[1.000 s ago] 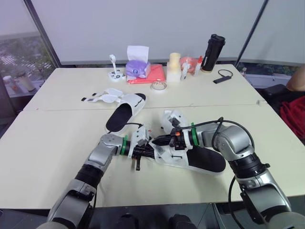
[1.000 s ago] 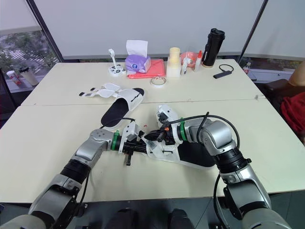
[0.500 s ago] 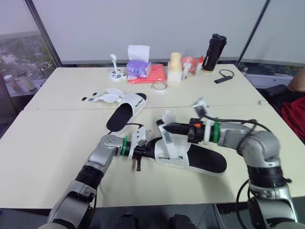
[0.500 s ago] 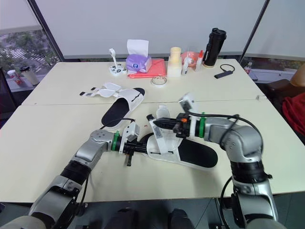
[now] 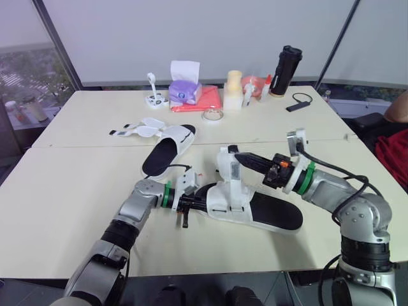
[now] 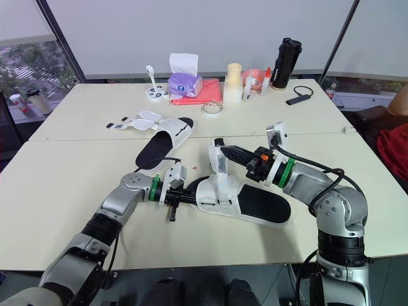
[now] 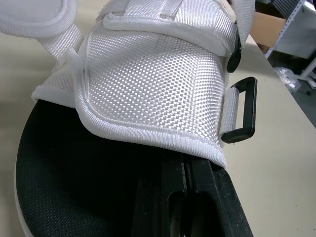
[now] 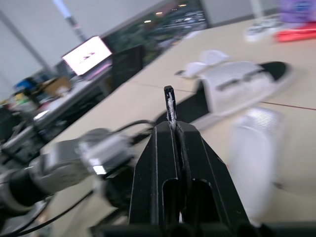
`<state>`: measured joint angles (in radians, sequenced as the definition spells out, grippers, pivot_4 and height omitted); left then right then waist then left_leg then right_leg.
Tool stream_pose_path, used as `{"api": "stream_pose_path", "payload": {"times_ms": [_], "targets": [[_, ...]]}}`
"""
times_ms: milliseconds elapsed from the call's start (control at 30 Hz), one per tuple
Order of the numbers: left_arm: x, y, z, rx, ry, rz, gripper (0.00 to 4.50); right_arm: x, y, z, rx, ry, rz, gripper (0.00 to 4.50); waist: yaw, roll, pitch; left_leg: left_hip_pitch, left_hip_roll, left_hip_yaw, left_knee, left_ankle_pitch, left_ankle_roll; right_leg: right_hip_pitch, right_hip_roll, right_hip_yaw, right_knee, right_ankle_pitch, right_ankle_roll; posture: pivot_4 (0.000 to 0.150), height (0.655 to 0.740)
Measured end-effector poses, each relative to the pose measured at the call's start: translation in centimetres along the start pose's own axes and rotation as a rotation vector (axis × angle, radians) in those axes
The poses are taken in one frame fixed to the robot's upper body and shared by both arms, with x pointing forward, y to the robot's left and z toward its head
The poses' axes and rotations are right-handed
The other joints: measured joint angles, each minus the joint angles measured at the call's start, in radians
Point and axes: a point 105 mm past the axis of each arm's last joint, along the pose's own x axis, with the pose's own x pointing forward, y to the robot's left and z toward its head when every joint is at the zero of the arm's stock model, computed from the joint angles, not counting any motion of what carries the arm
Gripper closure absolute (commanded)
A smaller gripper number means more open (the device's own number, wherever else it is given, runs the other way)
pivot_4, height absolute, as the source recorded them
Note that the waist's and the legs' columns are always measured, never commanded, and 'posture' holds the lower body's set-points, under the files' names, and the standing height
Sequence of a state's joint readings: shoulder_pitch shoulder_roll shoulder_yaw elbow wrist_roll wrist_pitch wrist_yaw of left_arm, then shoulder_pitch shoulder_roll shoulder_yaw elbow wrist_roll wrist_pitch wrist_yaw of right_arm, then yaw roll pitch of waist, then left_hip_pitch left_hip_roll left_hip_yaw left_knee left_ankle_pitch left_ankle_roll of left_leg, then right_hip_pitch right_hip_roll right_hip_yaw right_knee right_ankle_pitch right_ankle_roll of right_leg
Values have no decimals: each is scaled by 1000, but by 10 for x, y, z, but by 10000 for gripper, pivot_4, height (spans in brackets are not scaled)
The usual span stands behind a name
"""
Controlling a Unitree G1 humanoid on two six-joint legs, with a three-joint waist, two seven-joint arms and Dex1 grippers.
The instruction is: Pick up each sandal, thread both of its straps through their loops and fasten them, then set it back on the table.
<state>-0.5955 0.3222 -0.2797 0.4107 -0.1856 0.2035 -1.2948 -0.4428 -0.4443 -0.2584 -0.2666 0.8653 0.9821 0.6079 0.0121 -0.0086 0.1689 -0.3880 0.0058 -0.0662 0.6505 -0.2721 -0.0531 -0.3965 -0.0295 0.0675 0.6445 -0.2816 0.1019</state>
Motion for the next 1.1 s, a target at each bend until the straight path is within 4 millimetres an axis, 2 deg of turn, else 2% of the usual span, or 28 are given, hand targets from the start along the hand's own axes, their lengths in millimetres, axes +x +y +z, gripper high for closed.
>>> {"api": "stream_pose_path", "payload": {"times_ms": [200,400,733,1100], "targets": [[0,0,0,0,0,0,45000,-2,-24,-6,12,-14,-101,44548,0,0,0,0,0,0,0,0,0,0,0,0,0,0,0,1500,7400],[0,0,0,1,0,2,45000,0,-49,-25,36,39,-220,44548,-1,0,0,0,0,0,0,0,0,0,0,0,0,0,0,1500,7400],[0,-1,0,6,-3,14,45000,4,-59,-40,55,81,-277,44548,0,0,0,0,0,0,0,0,0,0,0,0,0,0,0,1500,7400],[1,-1,0,6,-5,16,45000,-1,-69,-55,100,130,-341,44548,0,0,0,0,0,0,0,0,0,0,0,0,0,0,0,1500,7400]]}}
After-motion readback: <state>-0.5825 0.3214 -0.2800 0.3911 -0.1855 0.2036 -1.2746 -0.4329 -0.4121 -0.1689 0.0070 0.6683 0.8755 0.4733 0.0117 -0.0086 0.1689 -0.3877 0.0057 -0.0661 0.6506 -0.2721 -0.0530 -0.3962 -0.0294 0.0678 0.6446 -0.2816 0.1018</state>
